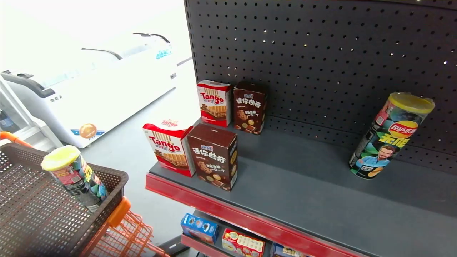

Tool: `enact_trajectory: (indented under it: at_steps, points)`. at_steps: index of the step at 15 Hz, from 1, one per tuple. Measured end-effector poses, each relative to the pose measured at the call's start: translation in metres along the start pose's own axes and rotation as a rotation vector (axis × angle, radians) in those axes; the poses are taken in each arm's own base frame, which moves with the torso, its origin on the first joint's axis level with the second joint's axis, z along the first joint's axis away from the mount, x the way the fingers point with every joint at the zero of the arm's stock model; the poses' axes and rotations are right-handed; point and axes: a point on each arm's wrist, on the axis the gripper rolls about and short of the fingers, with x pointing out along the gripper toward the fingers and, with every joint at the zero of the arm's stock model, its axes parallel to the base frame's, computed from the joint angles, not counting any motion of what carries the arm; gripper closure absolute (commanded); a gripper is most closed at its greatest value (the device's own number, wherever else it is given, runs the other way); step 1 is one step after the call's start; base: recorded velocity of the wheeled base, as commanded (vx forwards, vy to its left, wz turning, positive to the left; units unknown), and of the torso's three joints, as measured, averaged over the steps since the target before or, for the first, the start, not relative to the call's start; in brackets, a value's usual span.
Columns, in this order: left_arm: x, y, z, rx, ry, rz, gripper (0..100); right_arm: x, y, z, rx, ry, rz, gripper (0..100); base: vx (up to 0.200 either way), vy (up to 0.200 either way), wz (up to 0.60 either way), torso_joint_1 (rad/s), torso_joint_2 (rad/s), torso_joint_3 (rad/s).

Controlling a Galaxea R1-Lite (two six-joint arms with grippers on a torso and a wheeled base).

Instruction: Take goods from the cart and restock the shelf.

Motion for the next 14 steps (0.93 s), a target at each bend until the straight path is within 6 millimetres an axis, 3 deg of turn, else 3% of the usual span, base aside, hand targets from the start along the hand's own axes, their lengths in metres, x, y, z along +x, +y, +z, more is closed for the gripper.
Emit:
enact_trajectory:
  at_steps: [3,7,11,14]
  points:
    - [0.005,0.003,0.044,0.01,0.049,0.073,0,0.0,0.0,0.0,0.0,0.0,-0.001,0,0.0,0.0,0.0,0.0,0.0,0.0]
    - [0.037,0.006,0.087,0.028,0.186,0.181,0,0.0,0.0,0.0,0.0,0.0,0.0,0,0.0,0.0,0.0,0.0,0.0,0.0]
    - [0.097,0.016,0.101,-0.001,0.319,0.157,0,0.0,0.0,0.0,0.0,0.0,0.0,0,0.0,0.0,0.0,0.0,0.0,0.0]
    - [0.15,0.032,0.1,0.013,0.333,0.204,0,0.0,0.0,0.0,0.0,0.0,0.0,0,0.0,0.0,0.0,0.0,0.0,0.0]
